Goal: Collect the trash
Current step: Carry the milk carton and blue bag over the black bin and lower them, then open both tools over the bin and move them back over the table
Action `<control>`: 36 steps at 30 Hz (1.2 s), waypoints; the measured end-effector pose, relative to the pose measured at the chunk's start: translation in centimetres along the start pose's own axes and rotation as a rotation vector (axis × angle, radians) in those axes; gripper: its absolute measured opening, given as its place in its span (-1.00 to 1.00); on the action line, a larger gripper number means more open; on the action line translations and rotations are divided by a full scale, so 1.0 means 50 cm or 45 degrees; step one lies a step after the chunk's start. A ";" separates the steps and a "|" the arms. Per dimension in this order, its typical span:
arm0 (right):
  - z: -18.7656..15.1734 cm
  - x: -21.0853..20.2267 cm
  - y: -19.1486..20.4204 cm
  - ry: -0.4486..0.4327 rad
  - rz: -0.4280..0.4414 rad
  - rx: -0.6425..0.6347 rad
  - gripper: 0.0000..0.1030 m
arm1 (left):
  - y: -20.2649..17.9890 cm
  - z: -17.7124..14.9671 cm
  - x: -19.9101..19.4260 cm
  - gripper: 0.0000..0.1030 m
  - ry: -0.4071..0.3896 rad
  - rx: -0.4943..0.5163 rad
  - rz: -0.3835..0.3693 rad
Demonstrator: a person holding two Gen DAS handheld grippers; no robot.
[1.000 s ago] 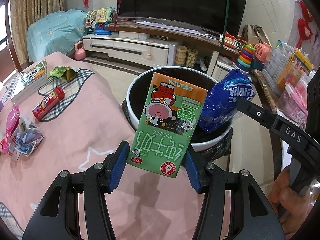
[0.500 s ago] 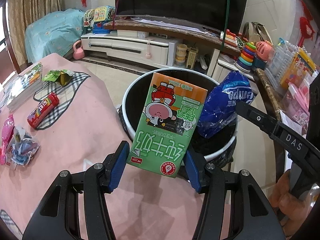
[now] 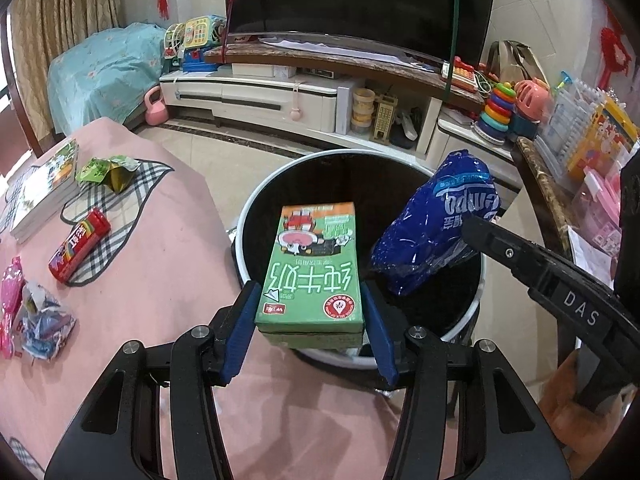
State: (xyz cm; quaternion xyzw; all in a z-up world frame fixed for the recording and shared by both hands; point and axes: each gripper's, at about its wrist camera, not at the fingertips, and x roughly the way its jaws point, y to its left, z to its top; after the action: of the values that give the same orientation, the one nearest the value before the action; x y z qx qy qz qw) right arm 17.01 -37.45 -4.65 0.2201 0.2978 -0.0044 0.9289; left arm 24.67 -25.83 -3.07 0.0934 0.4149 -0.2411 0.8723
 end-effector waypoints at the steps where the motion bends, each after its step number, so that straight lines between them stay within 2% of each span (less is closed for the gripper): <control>1: 0.002 0.001 0.001 0.002 0.000 -0.001 -0.78 | 0.001 0.003 0.001 -0.01 0.001 -0.005 -0.005; 6: 0.008 0.004 -0.003 0.002 0.010 0.010 -0.63 | 0.009 0.009 -0.006 0.00 -0.012 -0.044 -0.026; 9: 0.007 0.003 -0.004 0.001 0.017 0.019 -0.36 | 0.017 0.004 -0.015 0.04 -0.024 -0.063 -0.027; 12: 0.005 -0.001 0.000 -0.004 0.024 0.022 -0.27 | 0.031 -0.006 -0.028 0.13 -0.033 -0.092 -0.029; 15: 0.001 -0.005 0.009 -0.005 0.039 0.024 -0.07 | 0.050 -0.027 -0.044 0.26 -0.046 -0.130 -0.021; 17: -0.002 -0.008 0.016 -0.007 0.050 0.024 0.15 | 0.069 -0.044 -0.053 0.42 -0.050 -0.163 -0.023; 21: -0.008 -0.011 0.031 -0.010 0.075 0.025 0.49 | 0.110 -0.079 -0.066 0.45 -0.043 -0.238 -0.002; 26: -0.023 -0.016 0.061 -0.011 0.112 0.027 0.76 | 0.167 -0.134 -0.093 0.45 -0.040 -0.330 0.042; 36: -0.075 0.000 0.170 0.054 0.210 -0.055 0.84 | 0.290 -0.232 -0.149 0.45 -0.050 -0.502 0.132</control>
State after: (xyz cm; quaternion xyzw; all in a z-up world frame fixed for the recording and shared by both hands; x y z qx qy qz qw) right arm 16.14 -28.22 -3.92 0.2239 0.2981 0.0832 0.9241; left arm 20.01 -6.52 -5.27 -0.0627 0.4318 -0.1115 0.8929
